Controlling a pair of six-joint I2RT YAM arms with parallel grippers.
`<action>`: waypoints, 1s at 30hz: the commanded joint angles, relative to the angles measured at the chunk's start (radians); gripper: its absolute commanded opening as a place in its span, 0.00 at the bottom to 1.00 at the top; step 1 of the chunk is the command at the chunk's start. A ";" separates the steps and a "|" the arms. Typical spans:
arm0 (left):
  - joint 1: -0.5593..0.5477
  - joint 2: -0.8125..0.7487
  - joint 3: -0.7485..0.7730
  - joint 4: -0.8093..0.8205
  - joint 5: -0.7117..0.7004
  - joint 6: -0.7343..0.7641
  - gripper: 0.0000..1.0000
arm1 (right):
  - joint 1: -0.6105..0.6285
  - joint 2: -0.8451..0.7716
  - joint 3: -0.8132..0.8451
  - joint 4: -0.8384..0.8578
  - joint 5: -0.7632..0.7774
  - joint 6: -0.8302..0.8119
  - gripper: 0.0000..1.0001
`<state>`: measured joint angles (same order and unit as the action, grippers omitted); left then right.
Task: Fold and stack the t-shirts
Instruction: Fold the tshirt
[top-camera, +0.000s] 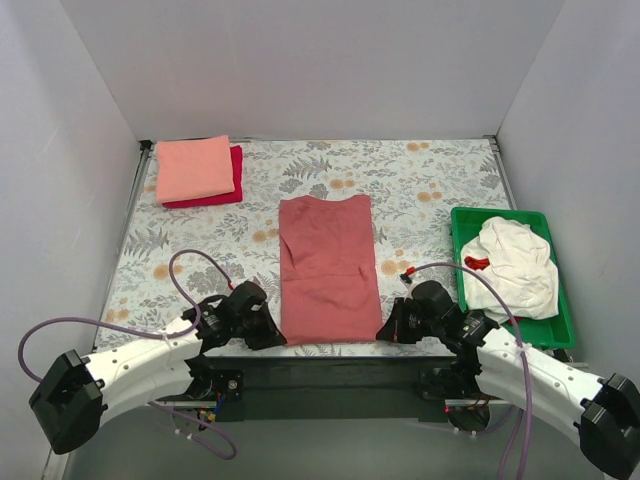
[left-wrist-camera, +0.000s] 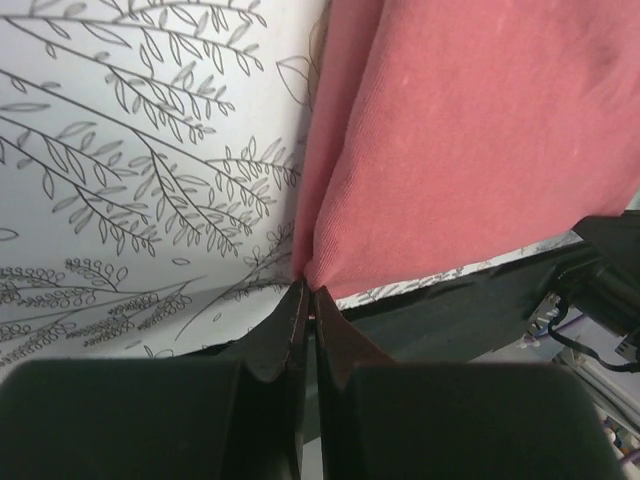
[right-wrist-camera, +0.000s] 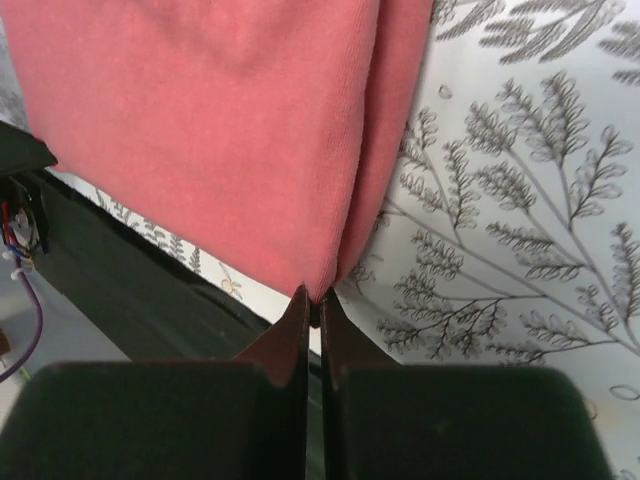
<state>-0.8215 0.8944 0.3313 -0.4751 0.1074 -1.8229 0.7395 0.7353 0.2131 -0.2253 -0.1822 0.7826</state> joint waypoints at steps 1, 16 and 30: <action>-0.019 -0.055 0.015 -0.063 0.006 -0.029 0.00 | 0.046 -0.037 0.003 -0.089 0.053 0.083 0.01; -0.019 0.021 0.393 -0.204 -0.307 0.067 0.00 | 0.057 0.015 0.376 -0.217 0.288 -0.098 0.01; 0.183 0.350 0.762 -0.160 -0.405 0.175 0.00 | -0.109 0.323 0.764 -0.129 0.345 -0.319 0.01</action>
<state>-0.7071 1.2098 1.0191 -0.6594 -0.2974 -1.7138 0.6910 0.9901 0.8810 -0.4259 0.1978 0.5480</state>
